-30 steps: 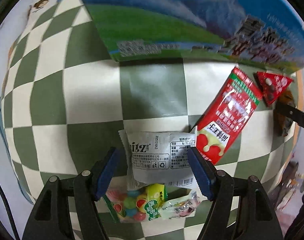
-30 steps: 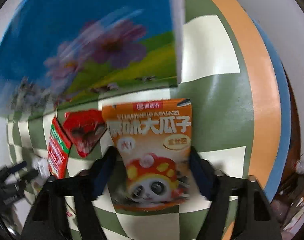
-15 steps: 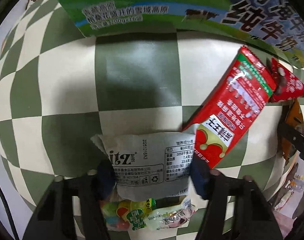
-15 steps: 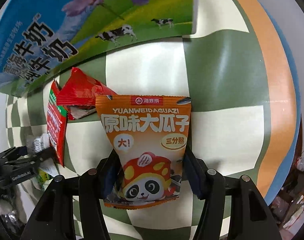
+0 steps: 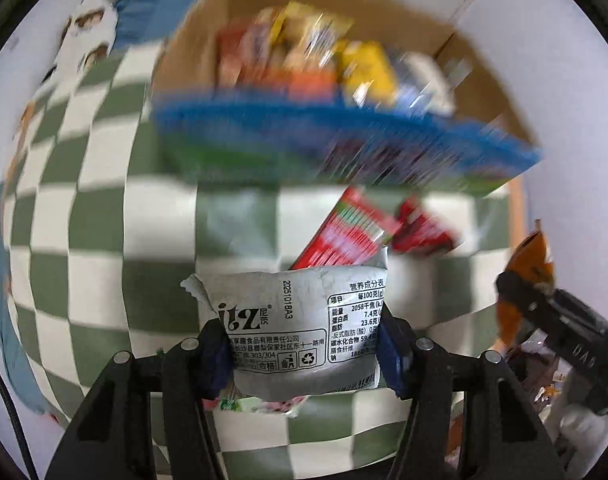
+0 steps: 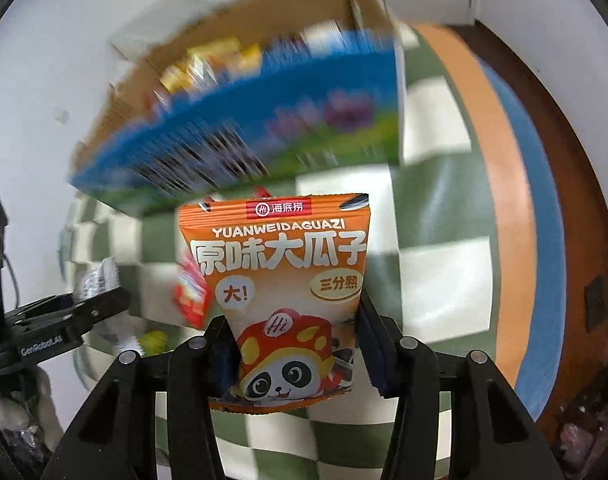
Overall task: Organize snacks
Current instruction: 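Lift both packets and carry them over the cardboard box, then open both grippers to release the packets into the box, then withdraw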
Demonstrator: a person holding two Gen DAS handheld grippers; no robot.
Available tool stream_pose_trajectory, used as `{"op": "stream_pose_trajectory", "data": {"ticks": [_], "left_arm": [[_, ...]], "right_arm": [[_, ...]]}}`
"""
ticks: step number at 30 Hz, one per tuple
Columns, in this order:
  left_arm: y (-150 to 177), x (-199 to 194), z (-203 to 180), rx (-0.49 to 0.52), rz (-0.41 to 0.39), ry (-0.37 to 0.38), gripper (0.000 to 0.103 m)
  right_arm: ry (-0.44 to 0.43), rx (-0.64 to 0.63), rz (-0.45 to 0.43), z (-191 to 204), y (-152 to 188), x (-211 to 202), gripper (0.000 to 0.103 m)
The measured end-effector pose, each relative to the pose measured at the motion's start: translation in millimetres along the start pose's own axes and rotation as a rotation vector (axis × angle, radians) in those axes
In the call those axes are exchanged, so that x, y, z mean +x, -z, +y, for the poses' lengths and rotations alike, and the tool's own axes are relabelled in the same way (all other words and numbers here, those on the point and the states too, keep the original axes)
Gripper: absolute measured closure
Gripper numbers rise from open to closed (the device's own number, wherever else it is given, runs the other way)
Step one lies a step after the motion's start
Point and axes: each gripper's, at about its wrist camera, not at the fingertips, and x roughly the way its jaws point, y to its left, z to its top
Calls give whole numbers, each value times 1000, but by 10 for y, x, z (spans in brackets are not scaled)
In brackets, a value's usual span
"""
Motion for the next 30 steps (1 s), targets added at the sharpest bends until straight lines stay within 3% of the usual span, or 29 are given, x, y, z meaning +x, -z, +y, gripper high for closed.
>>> {"op": "stream_pose_trajectory", "data": {"ticks": [2, 5, 9, 15, 19, 22, 23, 24, 26, 28, 30], "left_arm": [[-543, -93, -111, 18, -33, 10, 47], [-961, -418, -78, 38, -88, -7, 47], [-1566, -417, -28, 46, -122, -70, 46], [-2276, 8, 207, 26, -42, -171, 46], [-2410, 312, 322, 16, 28, -215, 45], [-2439, 469, 397, -3, 78, -204, 45], [-2432, 517, 423, -16, 89, -200, 44], [-2425, 552, 442, -24, 98, -195, 42], [-2401, 624, 469, -37, 114, -182, 29], [-2375, 659, 477, -44, 118, -175, 14], [-2354, 684, 484, -49, 117, -174, 11]], "right_arm": [[-28, -12, -45, 95, -183, -224, 50], [-52, -36, -104, 244, -495, -450, 50], [-23, -74, -142, 387, -1071, -524, 50], [58, -101, -80, 407, -1770, -271, 50], [93, -99, -3, 344, -2011, -7, 50], [112, -100, 59, 335, -2075, 165, 49], [122, -105, 89, 340, -2095, 241, 43], [136, -108, 109, 346, -2099, 312, 29], [160, -114, 140, 351, -2104, 409, 11], [173, -111, 158, 357, -2118, 468, 8], [173, -116, 166, 379, -2104, 518, 6]]}}
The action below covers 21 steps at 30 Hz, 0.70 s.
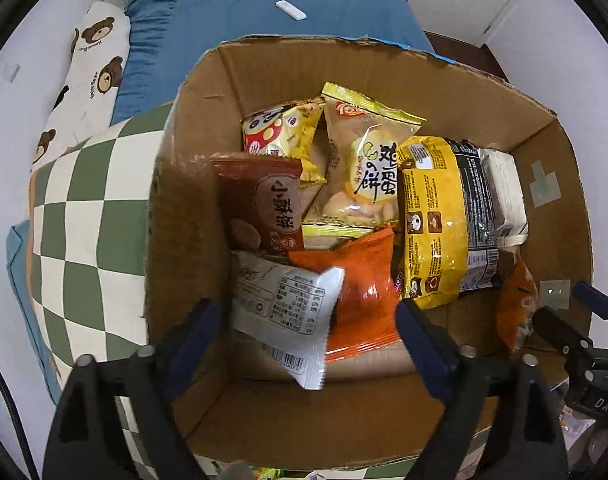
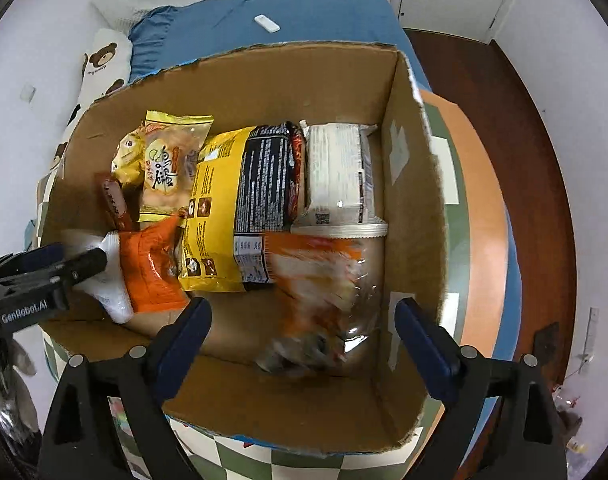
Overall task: Organize snacks
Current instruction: 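Open both grippers to release the packets into the box, then withdraw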
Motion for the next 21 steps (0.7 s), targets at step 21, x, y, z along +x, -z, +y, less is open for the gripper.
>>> {"op": "stream_pose_trajectory", "data": {"ticks": [21], "left_arm": [[315, -439, -29, -26, -172, -30, 11]], "right_arm": [[-20, 33, -45, 106, 104, -6, 6]]}}
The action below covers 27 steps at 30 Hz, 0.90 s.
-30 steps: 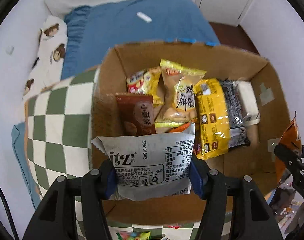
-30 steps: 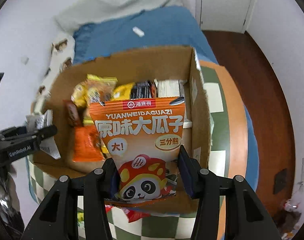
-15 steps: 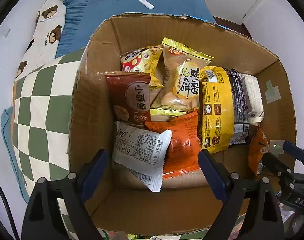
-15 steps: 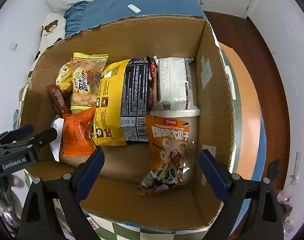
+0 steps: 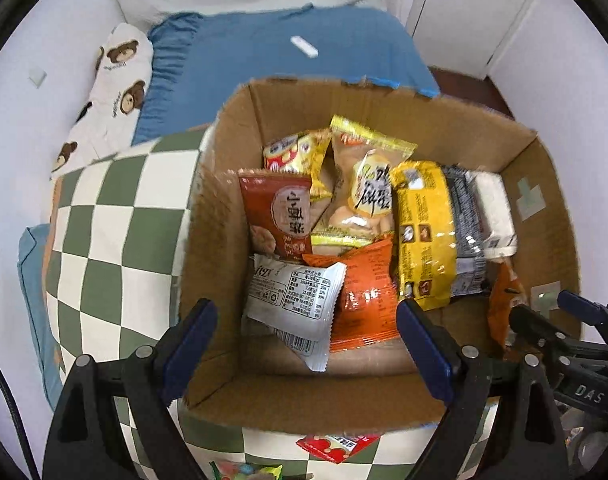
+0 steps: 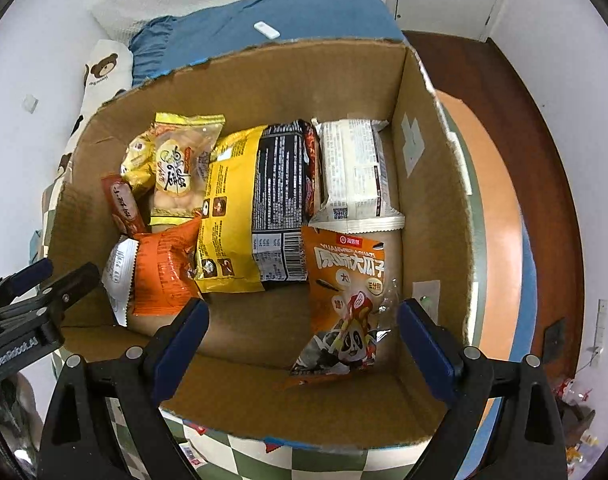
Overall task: Organize snacks
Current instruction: 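Open both grippers to release the packets into the box, then withdraw, then grasp the watermelon candy bag with the left gripper while the right grasps the red spicy-strip packet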
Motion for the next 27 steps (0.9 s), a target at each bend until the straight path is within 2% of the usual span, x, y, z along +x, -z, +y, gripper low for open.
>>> {"op": "stream_pose_trajectory", "data": {"ticks": [9, 15, 27], "left_arm": [[250, -495, -20, -1, -137, -5, 11], [478, -853, -66, 20, -224, 2, 11], [932, -1445, -91, 21, -336, 47, 11]], "right_arm": [[28, -41, -131, 70, 231, -396, 6], [23, -61, -233, 94, 485, -809, 6], [14, -78, -408, 125, 1041, -1575, 6]]}}
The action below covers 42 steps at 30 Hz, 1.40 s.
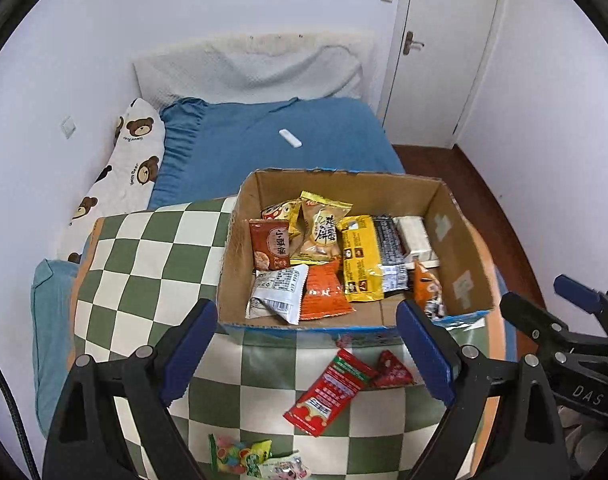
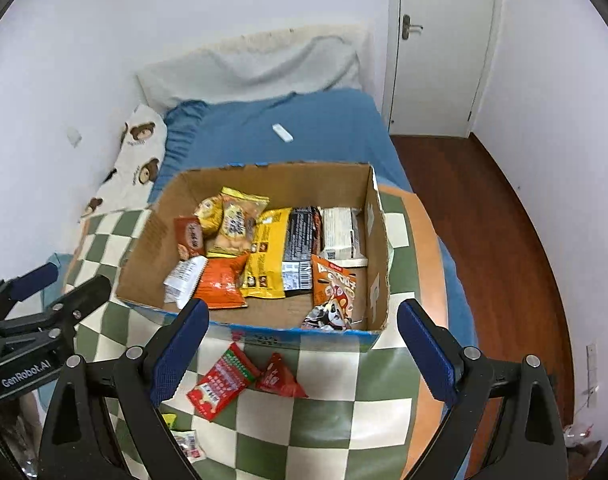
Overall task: Organize snacks
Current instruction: 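Grasp the watermelon candy bag with the left gripper while the right grasps the red spicy-strip packet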
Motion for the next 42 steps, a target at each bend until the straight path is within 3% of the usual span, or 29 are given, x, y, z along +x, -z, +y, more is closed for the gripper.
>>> {"op": "stream_pose_trajectory", "data": {"ticks": [6, 10, 13, 14, 15, 16, 19, 22, 25, 28, 31, 33, 38, 42], "left_arm": [[90, -118, 66, -19, -19, -3, 11], [277, -3, 242, -62, 40, -23, 11], [602, 206, 487, -138, 140, -37, 11], [739, 283, 574, -170, 183, -37, 11], [893, 376, 669, -206, 231, -31, 11], [1073, 479, 771, -247, 287, -30, 11], [1605, 765, 1008, -392, 460, 32, 12], [2120, 1031, 1085, -570, 621, 152, 13], [2423, 1288, 1054, -692, 710, 235, 13], [2563, 1519, 1035, -795, 741, 287, 14], [2600, 1709, 1043, -861, 744, 304, 25], [2539, 1778, 1022, -828, 730, 277, 32], [2366, 1723, 938, -667, 691, 217, 32], [2384, 1455, 1025, -659, 676, 196, 30]], "right_arm": [[-45, 32, -13, 33, 133, -178, 4], [-102, 52, 45, 66, 278, -8, 4], [-185, 79, 126, 124, 535, 297, 5], [-194, 76, 155, 153, 612, 397, 13], [-208, 73, 192, 188, 706, 520, 30], [-221, 76, 223, 211, 786, 620, 34], [-269, 96, 310, 276, 1064, 909, 38], [-271, 102, 360, 327, 1278, 1093, 38], [-269, 123, 406, 330, 1406, 1265, 38], [-259, 144, 435, 333, 1467, 1436, 38], [-244, 179, 462, 343, 1498, 1637, 37], [-240, 197, 473, 373, 1473, 1752, 36], [-200, 173, 478, 655, 1390, 2072, 27], [-130, 121, 453, 962, 1300, 2247, 14]]}}
